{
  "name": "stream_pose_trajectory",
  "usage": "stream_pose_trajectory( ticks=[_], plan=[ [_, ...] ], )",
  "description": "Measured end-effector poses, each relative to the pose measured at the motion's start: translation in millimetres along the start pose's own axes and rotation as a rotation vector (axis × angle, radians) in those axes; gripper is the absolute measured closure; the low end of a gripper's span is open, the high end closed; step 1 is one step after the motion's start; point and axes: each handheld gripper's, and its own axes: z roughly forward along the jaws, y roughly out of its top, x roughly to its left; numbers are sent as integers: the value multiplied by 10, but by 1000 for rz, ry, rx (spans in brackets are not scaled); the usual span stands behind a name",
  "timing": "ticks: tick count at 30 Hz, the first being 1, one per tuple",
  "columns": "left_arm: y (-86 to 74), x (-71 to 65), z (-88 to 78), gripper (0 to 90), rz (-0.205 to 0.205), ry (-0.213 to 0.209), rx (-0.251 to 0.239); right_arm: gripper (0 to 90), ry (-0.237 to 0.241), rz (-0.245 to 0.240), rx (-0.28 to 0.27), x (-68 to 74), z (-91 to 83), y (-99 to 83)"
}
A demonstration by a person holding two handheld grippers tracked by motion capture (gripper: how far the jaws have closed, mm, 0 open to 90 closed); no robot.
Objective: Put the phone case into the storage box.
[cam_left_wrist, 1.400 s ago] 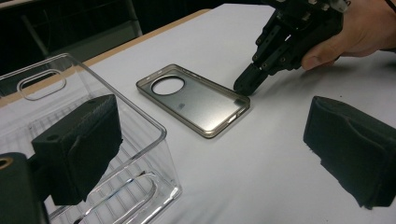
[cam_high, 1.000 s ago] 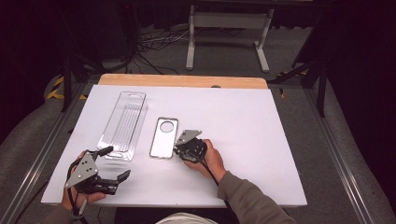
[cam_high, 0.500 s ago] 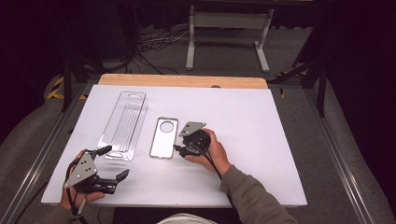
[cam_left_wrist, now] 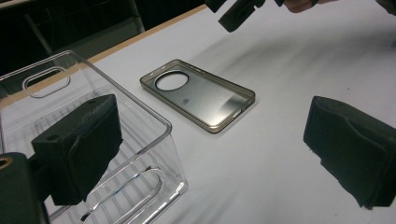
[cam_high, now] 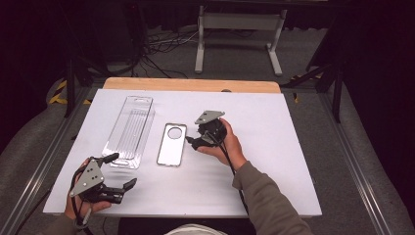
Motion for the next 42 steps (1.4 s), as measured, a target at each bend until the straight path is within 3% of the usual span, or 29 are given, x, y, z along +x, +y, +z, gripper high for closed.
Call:
stream_pose_trajectory(
  ticks=[2,4,10,12,15,24,33,42],
  plan=[
    [0,-1,0,50,0,-1,1,236,6,22,7,-20,18,23],
    [0,1,-5,50,1,-3,2,249,-30,5,45,-65,72,45],
    [-6,-3,3,50,-8,-8,-2,301,-13,77,95,-235,258,78],
    [-7,-3,8,50,-10,-9,-2,309,-13,95,140,-294,321,101],
    [-7,-5,8,50,-10,-12,-2,327,-5,149,150,-401,409,173],
    [-20,-4,14,50,-16,-23,7,378,14,132,238,-455,681,303],
    [-29,-6,7,52,-12,-32,13,456,46,119,305,-408,975,367],
    [-47,-5,13,53,-19,-37,23,580,68,136,341,-458,1068,362]
  ],
)
